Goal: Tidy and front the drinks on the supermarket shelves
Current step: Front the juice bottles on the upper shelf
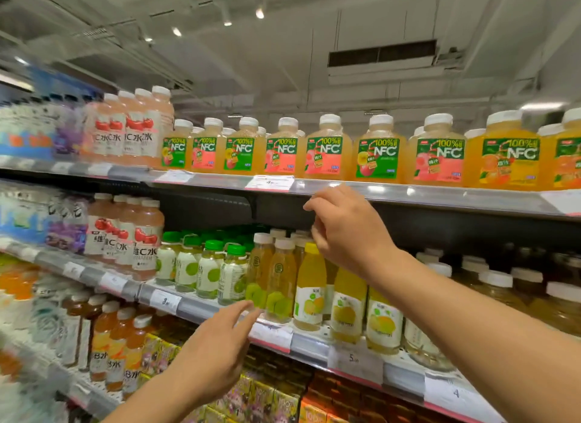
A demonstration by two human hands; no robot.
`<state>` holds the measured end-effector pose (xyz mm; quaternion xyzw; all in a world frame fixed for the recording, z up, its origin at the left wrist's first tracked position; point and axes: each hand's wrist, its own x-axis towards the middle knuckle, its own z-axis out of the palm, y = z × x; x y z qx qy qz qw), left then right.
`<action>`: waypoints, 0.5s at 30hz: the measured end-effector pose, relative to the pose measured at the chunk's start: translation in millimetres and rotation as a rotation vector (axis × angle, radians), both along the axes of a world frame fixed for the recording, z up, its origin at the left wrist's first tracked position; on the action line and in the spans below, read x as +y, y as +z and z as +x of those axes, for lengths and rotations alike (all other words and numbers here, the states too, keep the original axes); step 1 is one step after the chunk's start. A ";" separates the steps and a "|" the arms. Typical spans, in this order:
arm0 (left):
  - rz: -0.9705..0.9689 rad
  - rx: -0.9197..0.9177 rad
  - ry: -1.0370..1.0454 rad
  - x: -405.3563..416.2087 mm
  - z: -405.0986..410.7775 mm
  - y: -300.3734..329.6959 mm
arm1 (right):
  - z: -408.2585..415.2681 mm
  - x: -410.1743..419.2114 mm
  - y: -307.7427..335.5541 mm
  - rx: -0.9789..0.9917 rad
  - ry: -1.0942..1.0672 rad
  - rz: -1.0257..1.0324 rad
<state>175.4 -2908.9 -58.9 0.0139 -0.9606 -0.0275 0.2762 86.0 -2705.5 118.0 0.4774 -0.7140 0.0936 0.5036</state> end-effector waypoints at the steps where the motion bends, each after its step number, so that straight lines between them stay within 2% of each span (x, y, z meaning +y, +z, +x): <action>1: -0.007 0.011 0.002 -3.7 2.7 4.6 | 0.8 -5.3 3.4 0.011 -0.048 0.002; 6: -0.031 0.113 -0.045 -27.3 0.5 33.2 | -2.1 -36.7 5.2 -0.035 -0.347 0.037; 15: -0.118 0.450 -0.075 -101.4 -34.5 124.7 | -1.4 -72.5 -6.0 -0.012 -0.598 -0.171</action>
